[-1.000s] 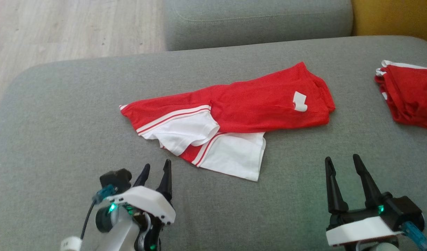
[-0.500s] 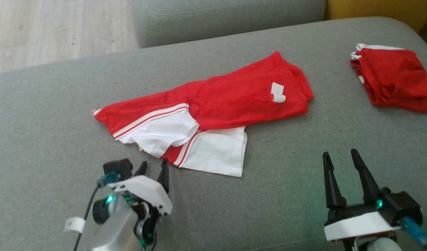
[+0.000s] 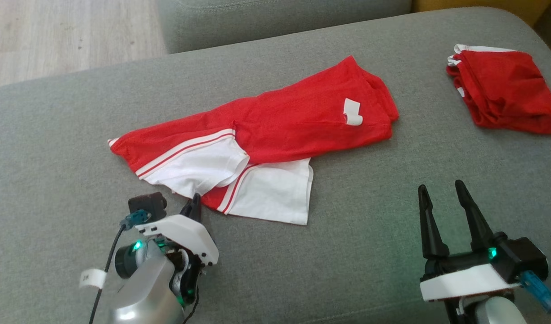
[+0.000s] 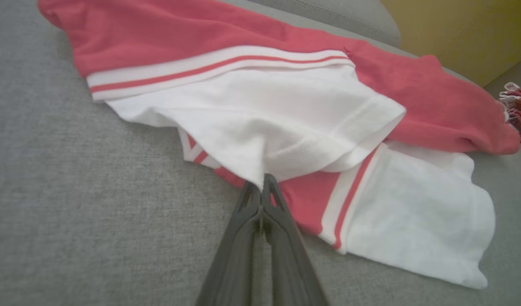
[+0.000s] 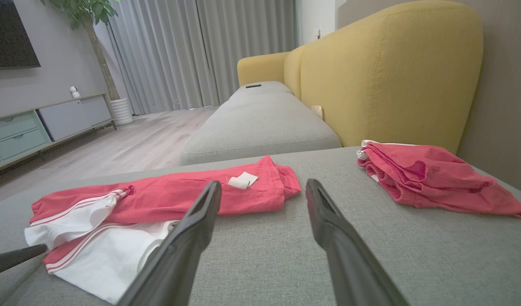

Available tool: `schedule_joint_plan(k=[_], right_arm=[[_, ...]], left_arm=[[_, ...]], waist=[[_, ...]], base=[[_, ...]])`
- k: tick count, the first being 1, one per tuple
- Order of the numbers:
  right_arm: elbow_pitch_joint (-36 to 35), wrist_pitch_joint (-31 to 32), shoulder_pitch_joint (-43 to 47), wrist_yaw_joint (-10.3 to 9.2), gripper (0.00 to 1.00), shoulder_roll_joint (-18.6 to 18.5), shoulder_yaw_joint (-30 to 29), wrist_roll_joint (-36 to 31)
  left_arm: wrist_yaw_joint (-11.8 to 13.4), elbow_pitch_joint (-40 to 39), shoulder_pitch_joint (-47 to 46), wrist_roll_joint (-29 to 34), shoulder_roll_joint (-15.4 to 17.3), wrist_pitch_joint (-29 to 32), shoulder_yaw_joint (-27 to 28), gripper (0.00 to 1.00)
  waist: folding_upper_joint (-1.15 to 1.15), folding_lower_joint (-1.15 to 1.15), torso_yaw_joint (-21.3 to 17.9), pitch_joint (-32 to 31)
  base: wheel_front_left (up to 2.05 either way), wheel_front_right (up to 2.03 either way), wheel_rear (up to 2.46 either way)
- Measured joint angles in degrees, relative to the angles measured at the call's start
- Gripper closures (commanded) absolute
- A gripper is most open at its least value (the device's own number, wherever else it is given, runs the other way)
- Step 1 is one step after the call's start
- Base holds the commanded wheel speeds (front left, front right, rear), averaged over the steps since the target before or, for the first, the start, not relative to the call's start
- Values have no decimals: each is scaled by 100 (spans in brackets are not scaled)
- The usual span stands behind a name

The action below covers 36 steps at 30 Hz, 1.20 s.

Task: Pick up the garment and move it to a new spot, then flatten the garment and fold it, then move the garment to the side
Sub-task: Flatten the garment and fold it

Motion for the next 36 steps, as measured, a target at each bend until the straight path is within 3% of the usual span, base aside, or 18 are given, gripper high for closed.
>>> schedule_joint_plan(k=[5, 10, 16, 23, 28, 36], right_arm=[[-30, 0, -1, 1, 0, -2, 7, 0], [191, 0, -68, 0, 0, -2, 232, 147], [2103, 2, -1200, 1, 0, 16, -122, 464], [3943, 589, -3015, 1, 0, -70, -601, 593], [4832, 1011, -3696, 1, 0, -250, -865, 855], [5437, 1109, -4130, 1, 0, -300, -556, 1023]], left_arm=[[-114, -35, -26, 7, -3, 0, 2, 100], [-225, -680, 23, 301, -3, 0, 348, 100], [-303, -1315, 478, 747, 156, -1, 693, 100], [-350, -1614, 508, 1009, 178, -1, 804, 100], [-354, -1689, 483, 1091, 180, -1, 832, 100], [-399, -1768, 389, 1217, 176, -1, 879, 100]], waist=[[0, 0, 66, -28], [0, 0, 223, -89], [0, 0, 538, -60], [0, 0, 723, 173], [0, 0, 817, 374], [0, 0, 889, 553]], base=[[0, 0, 0], [0, 0, 0], [0, 0, 0], [0, 0, 0], [0, 0, 0], [0, 0, 0]])
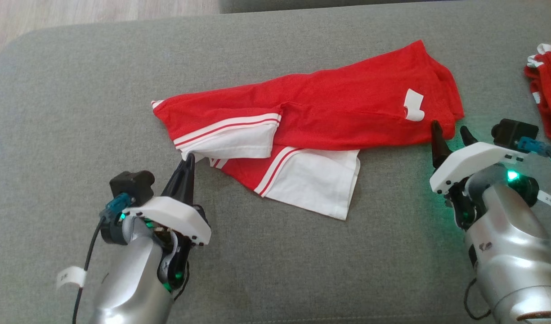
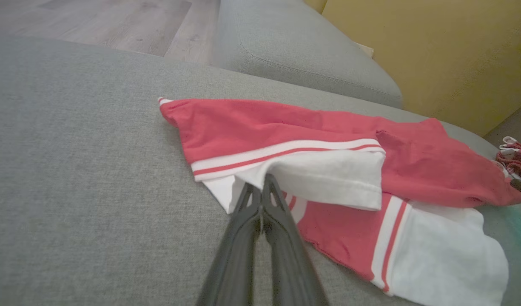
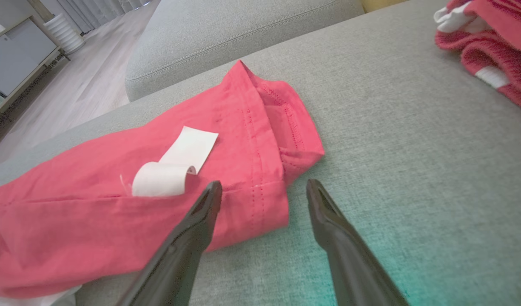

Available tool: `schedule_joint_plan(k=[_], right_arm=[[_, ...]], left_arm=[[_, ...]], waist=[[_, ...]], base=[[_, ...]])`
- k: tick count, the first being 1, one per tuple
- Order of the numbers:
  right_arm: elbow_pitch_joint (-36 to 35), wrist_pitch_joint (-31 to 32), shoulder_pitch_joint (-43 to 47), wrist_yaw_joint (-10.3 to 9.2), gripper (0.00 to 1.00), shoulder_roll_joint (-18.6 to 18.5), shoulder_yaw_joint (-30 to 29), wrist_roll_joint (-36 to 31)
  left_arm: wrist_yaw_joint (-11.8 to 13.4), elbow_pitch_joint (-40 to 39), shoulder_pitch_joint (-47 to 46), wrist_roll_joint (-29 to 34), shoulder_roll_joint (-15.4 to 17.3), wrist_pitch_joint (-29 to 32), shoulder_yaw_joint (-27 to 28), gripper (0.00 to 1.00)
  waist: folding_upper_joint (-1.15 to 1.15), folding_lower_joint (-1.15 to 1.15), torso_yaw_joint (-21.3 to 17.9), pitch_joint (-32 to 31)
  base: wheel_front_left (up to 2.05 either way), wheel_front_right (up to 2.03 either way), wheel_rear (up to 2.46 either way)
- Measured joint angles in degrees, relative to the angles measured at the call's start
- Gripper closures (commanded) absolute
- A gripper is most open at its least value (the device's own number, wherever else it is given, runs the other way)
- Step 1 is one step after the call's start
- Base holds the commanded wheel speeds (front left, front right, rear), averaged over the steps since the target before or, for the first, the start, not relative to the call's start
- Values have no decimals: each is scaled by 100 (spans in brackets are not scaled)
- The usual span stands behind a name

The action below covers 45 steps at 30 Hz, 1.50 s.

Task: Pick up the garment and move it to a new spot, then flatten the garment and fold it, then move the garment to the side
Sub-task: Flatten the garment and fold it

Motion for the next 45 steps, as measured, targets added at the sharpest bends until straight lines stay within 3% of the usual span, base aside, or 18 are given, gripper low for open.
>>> schedule_joint_plan(k=[2, 3, 4, 5, 6, 7, 18, 25, 32, 37, 41, 45], right_arm=[[76, -59, -35, 0, 5, -4, 77, 56], [123, -90, -43, 0, 26, -5, 110, 84], [165, -110, -51, 0, 60, -5, 145, 109], [196, -135, -64, 0, 82, -5, 187, 146], [233, -153, -87, -1, 82, -7, 229, 190], [261, -154, -116, 0, 100, -10, 270, 233], [-64, -903, -232, 0, 100, -227, 816, 517], [-748, -1014, -352, 0, 100, -433, 1188, 756], [-2410, 176, -1085, 0, 100, -1222, 2224, 1458], [-3574, 879, -1428, 0, 100, -1906, 2366, 1890], [-3922, 1256, -1562, 0, 100, -2069, 2209, 2089], [-3810, 1366, -1858, 0, 100, -2039, 2056, 2061]], left_arm=[[0, -2, -1, 2, -2, 0, 14, 100], [0, -2, -1, 22, -3, 0, 27, 100], [0, -2, -1, 47, -3, 0, 42, 100], [0, -8, -1, 49, -2, 0, 62, 100], [0, -7, -1, 51, -2, 0, 78, 100], [-1, -8, -2, 51, -2, 0, 96, 100], [-4, -486, -59, 141, 160, 0, 619, 100], [-266, -1016, -603, -140, 542, 25, 1149, 100], [-372, -2091, -1783, -297, 825, 665, 1185, 100], [-399, -2704, -2362, -546, 891, 1167, 1226, 100], [-401, -2725, -2826, -812, 939, 1578, 1255, 100], [-420, -2176, -3577, -1074, 981, 1901, 1306, 100]], waist=[[0, 0, 5, 18], [0, 0, 7, 24], [0, 0, 7, 31], [0, 0, 4, 43], [0, 0, 2, 52], [0, 0, 0, 62], [0, 0, -123, -61], [0, 0, -327, -502], [0, 0, -616, -588], [0, 0, -702, -457], [0, 0, -696, -401], [0, 0, -672, -297]], base=[[0, 0, 0], [0, 0, 0], [0, 0, 0], [0, 0, 0], [0, 0, 0], [0, 0, 0], [0, 0, 0], [0, 0, 0], [0, 0, 0], [0, 0, 0], [0, 0, 0], [0, 0, 0]])
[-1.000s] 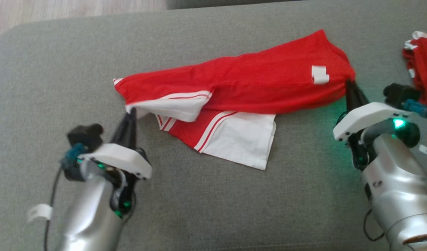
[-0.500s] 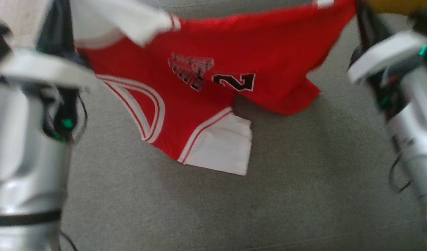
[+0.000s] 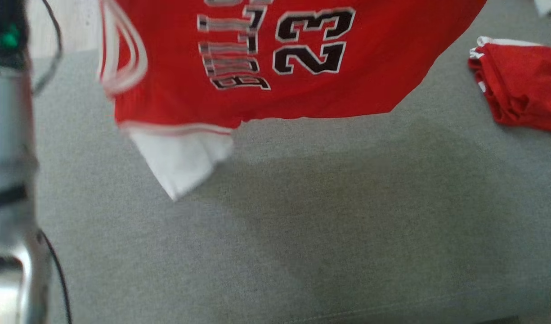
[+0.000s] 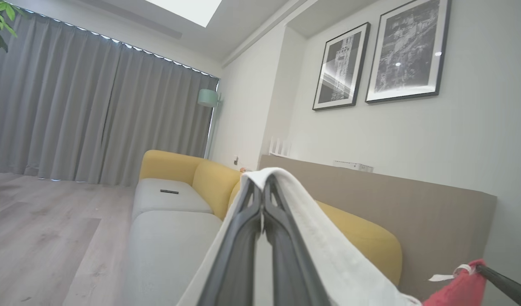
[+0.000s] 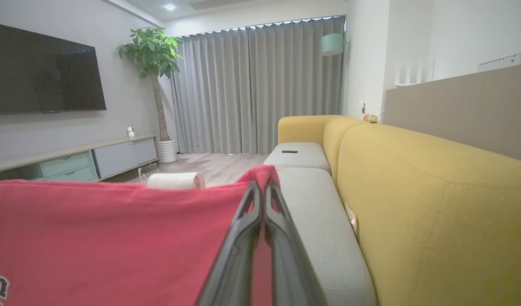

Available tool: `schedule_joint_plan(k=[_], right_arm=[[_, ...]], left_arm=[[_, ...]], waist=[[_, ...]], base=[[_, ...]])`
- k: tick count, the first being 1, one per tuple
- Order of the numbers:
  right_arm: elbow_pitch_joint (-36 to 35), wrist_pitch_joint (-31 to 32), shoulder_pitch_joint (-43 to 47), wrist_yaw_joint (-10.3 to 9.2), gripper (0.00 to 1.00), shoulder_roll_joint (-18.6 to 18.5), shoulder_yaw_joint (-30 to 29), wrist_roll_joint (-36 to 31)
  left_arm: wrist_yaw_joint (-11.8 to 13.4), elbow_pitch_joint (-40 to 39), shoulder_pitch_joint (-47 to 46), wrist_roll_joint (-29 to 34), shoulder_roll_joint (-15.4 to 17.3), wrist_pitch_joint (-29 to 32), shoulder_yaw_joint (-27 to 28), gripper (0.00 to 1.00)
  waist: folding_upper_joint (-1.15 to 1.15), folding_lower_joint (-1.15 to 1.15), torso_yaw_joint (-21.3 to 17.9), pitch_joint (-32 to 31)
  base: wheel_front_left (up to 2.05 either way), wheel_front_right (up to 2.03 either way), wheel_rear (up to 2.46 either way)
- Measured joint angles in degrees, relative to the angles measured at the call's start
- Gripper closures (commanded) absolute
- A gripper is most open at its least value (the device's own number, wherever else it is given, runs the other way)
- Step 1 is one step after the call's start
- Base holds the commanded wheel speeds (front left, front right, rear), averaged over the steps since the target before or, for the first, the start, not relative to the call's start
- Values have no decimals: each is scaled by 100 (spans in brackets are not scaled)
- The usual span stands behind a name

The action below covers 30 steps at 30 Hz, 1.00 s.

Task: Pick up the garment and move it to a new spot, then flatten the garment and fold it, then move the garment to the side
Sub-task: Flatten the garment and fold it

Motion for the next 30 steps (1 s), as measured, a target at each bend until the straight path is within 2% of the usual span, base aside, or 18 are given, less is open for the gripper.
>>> schedule_joint_plan(k=[3, 7, 14, 20, 24, 30], right_arm=[[321, -2, -416, 0, 100, 197, -16, -99], [873, -140, -1174, 0, 100, 471, -3, -290], [2059, -887, -2510, 0, 100, 821, 222, -928], [2765, -1717, -3353, 0, 100, 899, 188, -1325], [3175, -2086, -3356, 0, 100, 906, 456, -1486], [3793, -2335, -2507, 0, 100, 1058, 633, -1395]], left_arm=[[-35, 586, -593, 90, 81, 179, -114, 100], [-37, 1411, -1475, 300, 67, 98, -267, 100], [-115, 2607, -3059, 826, 69, -725, -604, 100], [-134, 3140, -3916, 855, -46, -1664, -628, 100], [-138, 3140, -3738, 668, -158, -1903, -932, 100], [-138, 2606, -2149, 42, -25, -1944, -1194, 100]], waist=[[0, 0, 2, 158], [0, 0, 24, 505], [0, 0, 12, 1245], [0, 0, -28, 1833], [0, 1, 52, 2088], [0, 1, 198, 1996]], base=[[0, 0, 0], [0, 0, 0], [0, 0, 0], [0, 0, 0], [0, 0, 0], [0, 0, 0]])
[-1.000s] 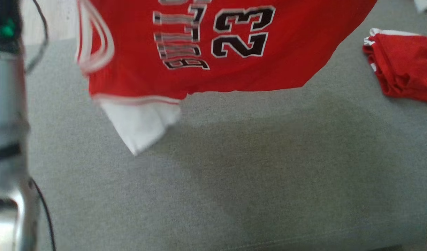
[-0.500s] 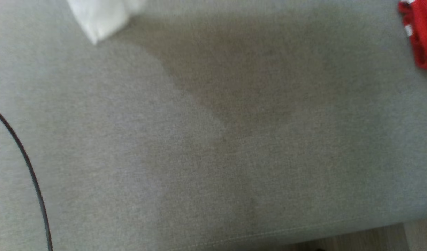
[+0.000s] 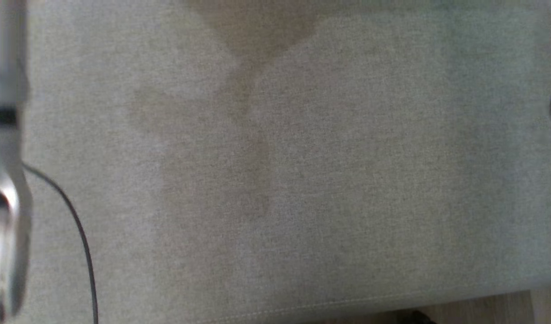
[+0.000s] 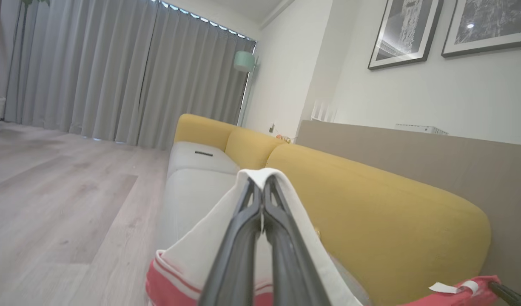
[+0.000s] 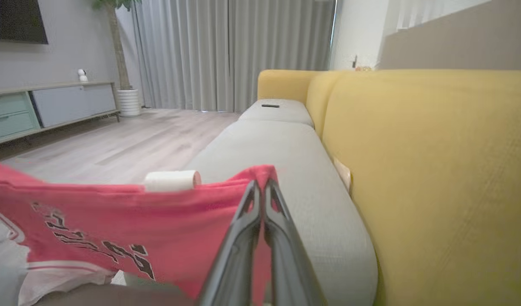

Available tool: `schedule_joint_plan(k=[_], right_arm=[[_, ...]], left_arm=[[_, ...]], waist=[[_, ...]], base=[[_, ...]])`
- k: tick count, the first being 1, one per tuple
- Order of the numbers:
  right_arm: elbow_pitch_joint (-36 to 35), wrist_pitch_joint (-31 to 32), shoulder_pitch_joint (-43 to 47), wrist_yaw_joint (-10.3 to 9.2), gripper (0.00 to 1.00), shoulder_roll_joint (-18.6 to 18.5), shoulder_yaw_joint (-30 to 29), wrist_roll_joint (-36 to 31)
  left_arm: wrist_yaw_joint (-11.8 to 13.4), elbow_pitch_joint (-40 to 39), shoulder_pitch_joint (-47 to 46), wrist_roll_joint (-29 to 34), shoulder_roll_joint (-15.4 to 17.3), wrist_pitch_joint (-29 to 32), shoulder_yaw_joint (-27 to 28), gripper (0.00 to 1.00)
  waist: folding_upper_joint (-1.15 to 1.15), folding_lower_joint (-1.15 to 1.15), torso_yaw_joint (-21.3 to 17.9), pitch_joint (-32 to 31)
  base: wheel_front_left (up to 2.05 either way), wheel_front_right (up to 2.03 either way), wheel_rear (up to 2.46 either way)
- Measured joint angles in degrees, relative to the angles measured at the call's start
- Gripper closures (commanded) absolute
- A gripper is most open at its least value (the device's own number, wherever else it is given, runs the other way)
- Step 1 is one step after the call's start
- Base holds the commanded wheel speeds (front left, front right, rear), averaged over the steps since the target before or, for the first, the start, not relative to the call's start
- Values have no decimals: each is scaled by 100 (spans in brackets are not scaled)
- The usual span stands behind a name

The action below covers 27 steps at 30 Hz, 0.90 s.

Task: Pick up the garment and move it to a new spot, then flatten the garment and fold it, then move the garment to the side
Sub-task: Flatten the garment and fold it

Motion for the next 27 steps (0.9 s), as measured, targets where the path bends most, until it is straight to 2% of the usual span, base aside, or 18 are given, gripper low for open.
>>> schedule_joint_plan(k=[6, 12, 17, 27], right_arm=[[129, -113, 1010, 0, 100, 32, -48, 383], [-105, -114, 2626, 0, 100, 199, -321, 669], [-96, -113, 3891, 0, 100, 355, -703, 599], [-391, -113, 5417, 0, 100, 687, -1685, -311]], left_arm=[[0, -978, 1756, -364, 154, 0, -80, 100], [-1, -1529, 4168, -409, 347, 1, 46, 100], [-1, -1559, 5861, -323, 149, 2, 254, 100], [-43, -2063, 7853, 152, -314, 4, 850, 100]], waist=[[0, 0, 45, -407], [1, -1, 21, -1084], [1, -1, 8, -1725], [1, -1, -58, -2785]], base=[[0, 0, 0], [0, 0, 0], [0, 0, 0], [0, 0, 0]])
